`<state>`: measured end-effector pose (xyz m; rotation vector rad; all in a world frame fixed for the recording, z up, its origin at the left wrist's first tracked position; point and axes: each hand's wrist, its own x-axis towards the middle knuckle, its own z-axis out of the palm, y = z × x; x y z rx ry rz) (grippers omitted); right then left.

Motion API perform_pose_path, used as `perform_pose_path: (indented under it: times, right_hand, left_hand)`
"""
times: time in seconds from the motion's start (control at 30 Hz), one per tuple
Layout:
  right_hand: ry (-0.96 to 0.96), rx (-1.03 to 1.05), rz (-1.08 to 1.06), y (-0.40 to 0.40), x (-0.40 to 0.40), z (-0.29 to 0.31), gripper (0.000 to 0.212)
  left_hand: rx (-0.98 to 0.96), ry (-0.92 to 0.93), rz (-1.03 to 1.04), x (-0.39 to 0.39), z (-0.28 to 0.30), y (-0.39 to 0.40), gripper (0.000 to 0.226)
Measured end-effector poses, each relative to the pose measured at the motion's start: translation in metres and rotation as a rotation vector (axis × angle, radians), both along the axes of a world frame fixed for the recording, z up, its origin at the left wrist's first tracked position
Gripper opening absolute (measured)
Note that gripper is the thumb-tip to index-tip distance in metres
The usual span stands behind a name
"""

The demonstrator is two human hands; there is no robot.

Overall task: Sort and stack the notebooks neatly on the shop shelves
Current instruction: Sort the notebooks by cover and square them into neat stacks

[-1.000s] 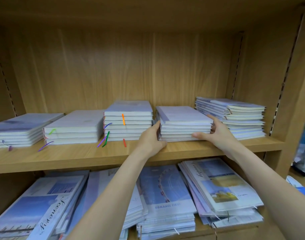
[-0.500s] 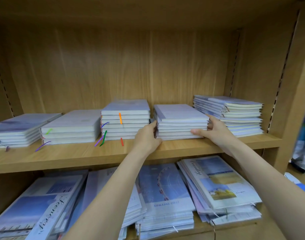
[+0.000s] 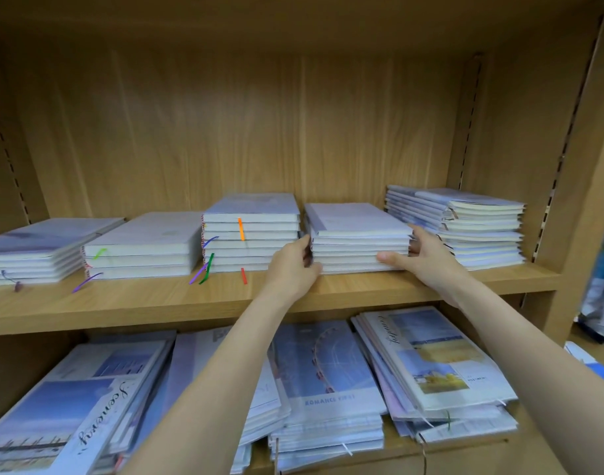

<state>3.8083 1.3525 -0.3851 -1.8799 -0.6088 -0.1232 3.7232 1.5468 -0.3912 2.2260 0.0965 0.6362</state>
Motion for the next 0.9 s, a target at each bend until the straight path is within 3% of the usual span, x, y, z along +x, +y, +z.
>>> perform_pose_path:
  times: [0.17,0.33,0.47,0.6,0.77,0.9]
  right_hand:
    - [0.004,0.128,-0.021,0.001,-0.006,-0.001,0.071]
    - [-0.031,0.118,-0.026,0.002,-0.009,-0.003,0.06]
    - [-0.022,0.163,-0.005,0.001,-0.009,-0.001,0.063]
    - [-0.074,0.129,0.021,0.001,-0.008,-0.002,0.054]
    - [-0.095,0.066,-0.004,-0.002,-0.005,-0.004,0.047]
    - [-0.086,0.075,-0.008,-0.001,-0.008,-0.004,0.054]
  left_hand:
    - [0.02,-0.042,0.051,0.002,-0.004,-0.002,0.053]
    - [0.039,-0.064,0.047,0.007,-0.007,-0.001,0.052]
    - [0.021,-0.06,0.032,0.008,-0.007,0.0,0.059]
    - [-0.005,-0.046,-0.004,0.009,-0.007,0.001,0.076]
    - [-0.067,-0.069,-0.054,0.008,-0.007,0.004,0.072]
    - [-0.126,-0.094,-0.096,0.009,-0.007,0.007,0.071]
